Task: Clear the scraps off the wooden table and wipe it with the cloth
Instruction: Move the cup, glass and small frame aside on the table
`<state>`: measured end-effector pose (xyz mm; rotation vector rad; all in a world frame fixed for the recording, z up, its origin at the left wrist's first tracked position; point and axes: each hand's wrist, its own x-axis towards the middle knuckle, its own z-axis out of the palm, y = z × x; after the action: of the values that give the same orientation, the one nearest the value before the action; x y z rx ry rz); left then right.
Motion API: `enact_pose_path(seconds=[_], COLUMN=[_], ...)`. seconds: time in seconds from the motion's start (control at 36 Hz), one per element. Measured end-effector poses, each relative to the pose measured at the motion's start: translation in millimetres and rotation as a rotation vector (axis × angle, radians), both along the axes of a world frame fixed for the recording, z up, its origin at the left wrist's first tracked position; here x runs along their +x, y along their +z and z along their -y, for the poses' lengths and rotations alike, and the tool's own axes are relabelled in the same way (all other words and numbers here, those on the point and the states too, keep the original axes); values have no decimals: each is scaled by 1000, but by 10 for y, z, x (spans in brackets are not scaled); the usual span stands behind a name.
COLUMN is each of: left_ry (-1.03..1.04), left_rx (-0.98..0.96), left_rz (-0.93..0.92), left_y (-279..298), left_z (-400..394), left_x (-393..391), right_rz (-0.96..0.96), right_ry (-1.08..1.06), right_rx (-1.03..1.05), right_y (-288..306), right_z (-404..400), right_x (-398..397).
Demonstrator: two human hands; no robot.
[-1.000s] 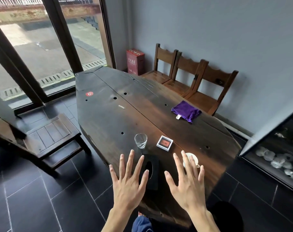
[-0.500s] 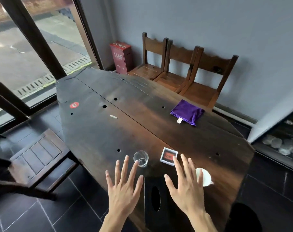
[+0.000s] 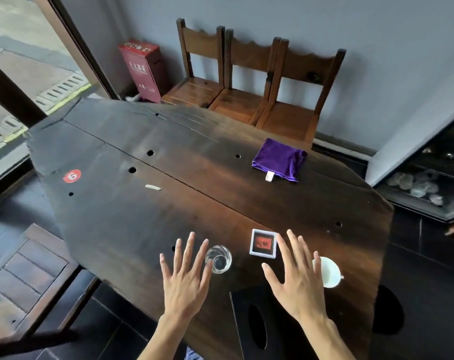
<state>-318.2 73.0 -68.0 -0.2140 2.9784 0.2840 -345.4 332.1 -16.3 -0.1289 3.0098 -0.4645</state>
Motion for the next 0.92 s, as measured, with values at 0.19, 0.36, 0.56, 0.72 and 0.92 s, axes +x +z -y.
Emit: enact_pose_path(seconds=[0.19, 0.36, 0.56, 0.72, 0.92], left_ry=[-127, -268, -421, -544, -636], left_rx=[32, 56, 29, -15, -47], left_rz=[50, 80, 127, 154, 108], left_y=[-337, -699, -1285, -1729, -2150], left_z=[288, 313, 245, 116, 31], left_x=[-673, -1258, -1766, -2095, -2214], right_rz=[-7, 15, 41, 32, -58], right_ry=[-125, -210, -283, -333, -375], right_rx=[6, 13, 25, 66, 121], right_y=[-341, -659, -1036, -1367, -1580], right_z=[135, 189, 123, 17, -51], right_x=[-196, -325, -426, -459, -513])
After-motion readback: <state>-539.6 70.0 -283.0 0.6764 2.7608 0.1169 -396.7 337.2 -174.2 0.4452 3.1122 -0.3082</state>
